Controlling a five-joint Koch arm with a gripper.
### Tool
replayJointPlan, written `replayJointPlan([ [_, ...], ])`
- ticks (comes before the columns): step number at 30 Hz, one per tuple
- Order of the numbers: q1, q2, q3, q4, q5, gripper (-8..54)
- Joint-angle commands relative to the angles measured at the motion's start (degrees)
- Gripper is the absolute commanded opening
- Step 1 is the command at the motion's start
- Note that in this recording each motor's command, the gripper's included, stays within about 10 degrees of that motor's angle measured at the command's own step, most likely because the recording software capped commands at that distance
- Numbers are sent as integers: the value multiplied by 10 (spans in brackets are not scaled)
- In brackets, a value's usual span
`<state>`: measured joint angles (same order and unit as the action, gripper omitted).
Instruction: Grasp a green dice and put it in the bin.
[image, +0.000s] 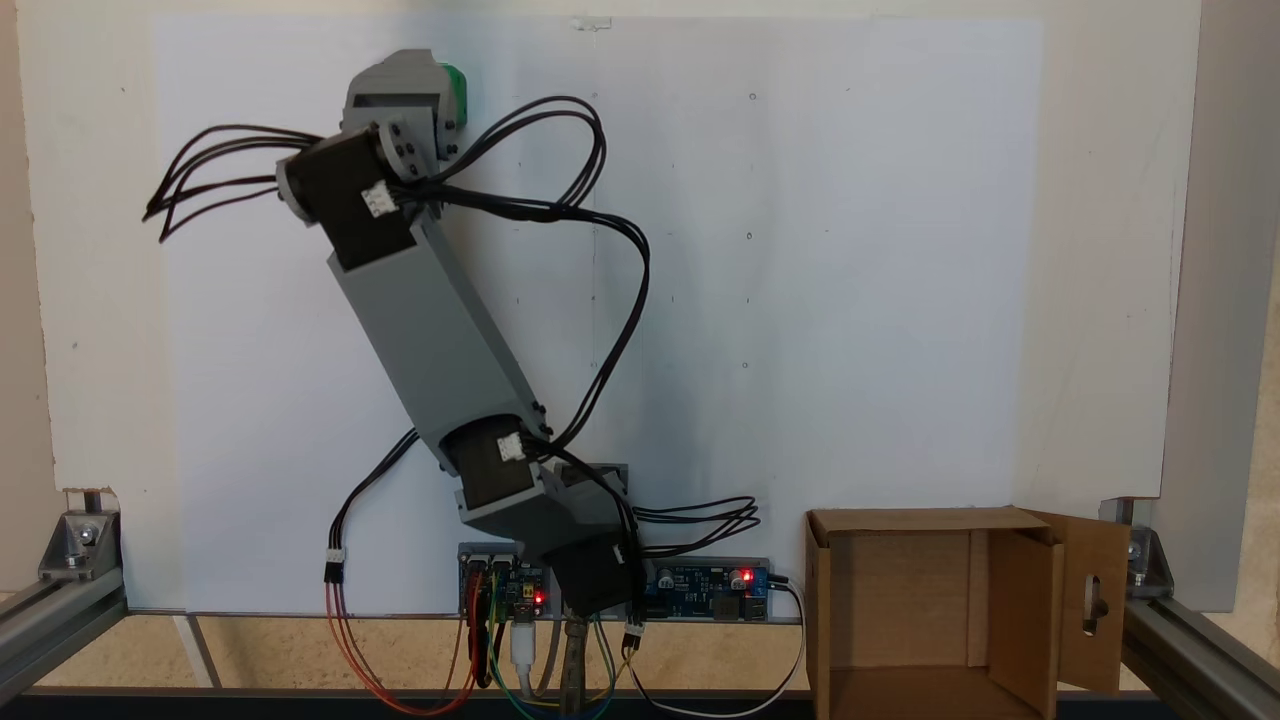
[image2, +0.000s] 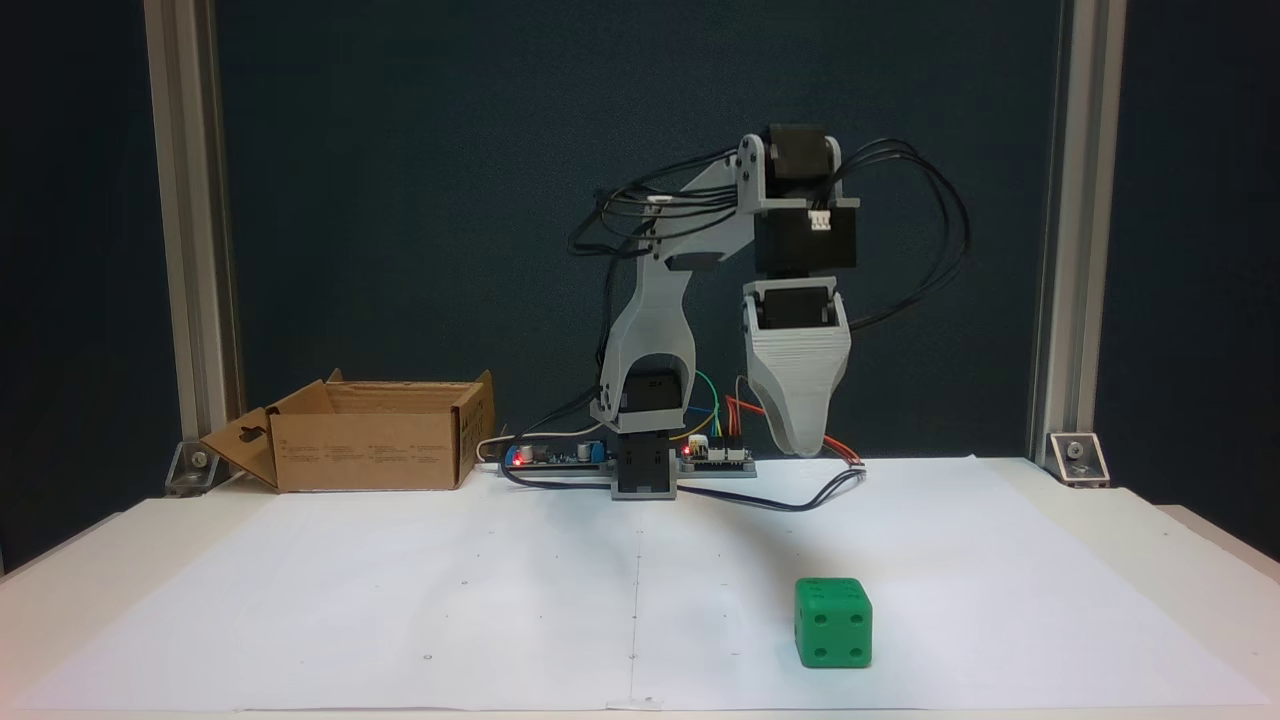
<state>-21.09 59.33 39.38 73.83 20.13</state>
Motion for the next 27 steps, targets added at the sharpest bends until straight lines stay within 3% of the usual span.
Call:
replayJointPlan([
  [1, 6, 4, -39, 18, 40, 436],
  [27, -3, -62, -57, -38, 67, 436],
])
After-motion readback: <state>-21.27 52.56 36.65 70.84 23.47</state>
